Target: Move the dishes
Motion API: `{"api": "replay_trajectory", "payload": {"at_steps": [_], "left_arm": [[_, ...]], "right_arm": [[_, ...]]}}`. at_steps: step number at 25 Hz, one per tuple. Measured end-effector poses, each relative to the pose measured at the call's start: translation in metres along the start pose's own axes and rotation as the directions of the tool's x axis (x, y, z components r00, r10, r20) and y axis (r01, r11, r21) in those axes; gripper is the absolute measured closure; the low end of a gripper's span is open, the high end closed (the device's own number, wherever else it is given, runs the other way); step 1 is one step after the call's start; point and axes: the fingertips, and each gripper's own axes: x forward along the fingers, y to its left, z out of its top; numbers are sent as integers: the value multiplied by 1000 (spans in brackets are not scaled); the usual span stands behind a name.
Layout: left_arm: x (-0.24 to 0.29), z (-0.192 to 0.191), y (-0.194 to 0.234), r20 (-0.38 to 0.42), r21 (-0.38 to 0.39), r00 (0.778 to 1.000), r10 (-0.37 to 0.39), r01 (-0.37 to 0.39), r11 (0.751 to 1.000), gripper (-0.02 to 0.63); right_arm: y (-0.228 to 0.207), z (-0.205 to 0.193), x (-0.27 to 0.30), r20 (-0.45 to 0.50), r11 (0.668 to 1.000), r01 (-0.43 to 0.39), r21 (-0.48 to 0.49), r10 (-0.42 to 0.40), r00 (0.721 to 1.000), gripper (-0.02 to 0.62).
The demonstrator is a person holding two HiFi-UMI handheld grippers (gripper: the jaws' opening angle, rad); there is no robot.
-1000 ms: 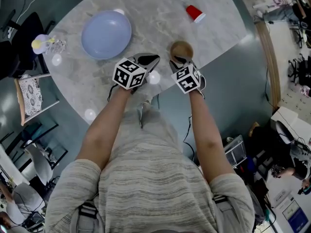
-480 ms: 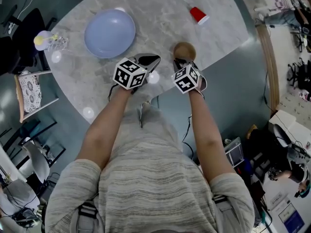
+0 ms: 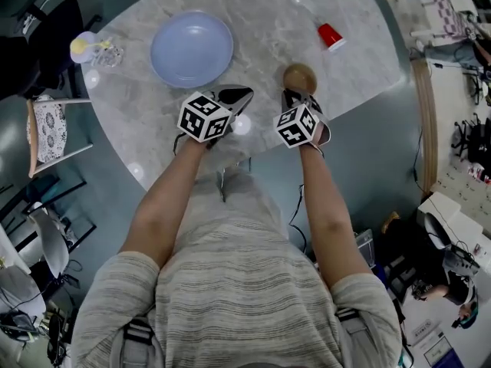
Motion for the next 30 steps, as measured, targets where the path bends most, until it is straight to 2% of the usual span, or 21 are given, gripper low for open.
{"api": "replay_trajectory", "payload": {"at_steps": [4, 11, 17, 25, 30], "left_arm": [[-16, 4, 10, 29, -15, 999, 40, -39, 999, 580], [-53, 9, 37, 80, -56, 991, 111, -107, 993, 580], [-85, 8, 59, 111, -90, 980, 165, -156, 984, 580], [-121, -6, 84, 109, -125, 972, 208, -194, 973, 580], [-137, -12, 97, 105, -140, 969, 225, -209, 968, 580]], "right_arm": [[2, 35, 0, 51, 998, 0, -70, 4, 999, 566], [14, 121, 5, 155, 984, -13, -180, 41, 987, 566], [40, 186, 14, 211, 958, -54, -283, 117, 970, 566], [92, 241, 37, 201, 898, -108, -427, 211, 957, 566], [108, 256, 54, 178, 878, -128, -461, 233, 956, 566]]}}
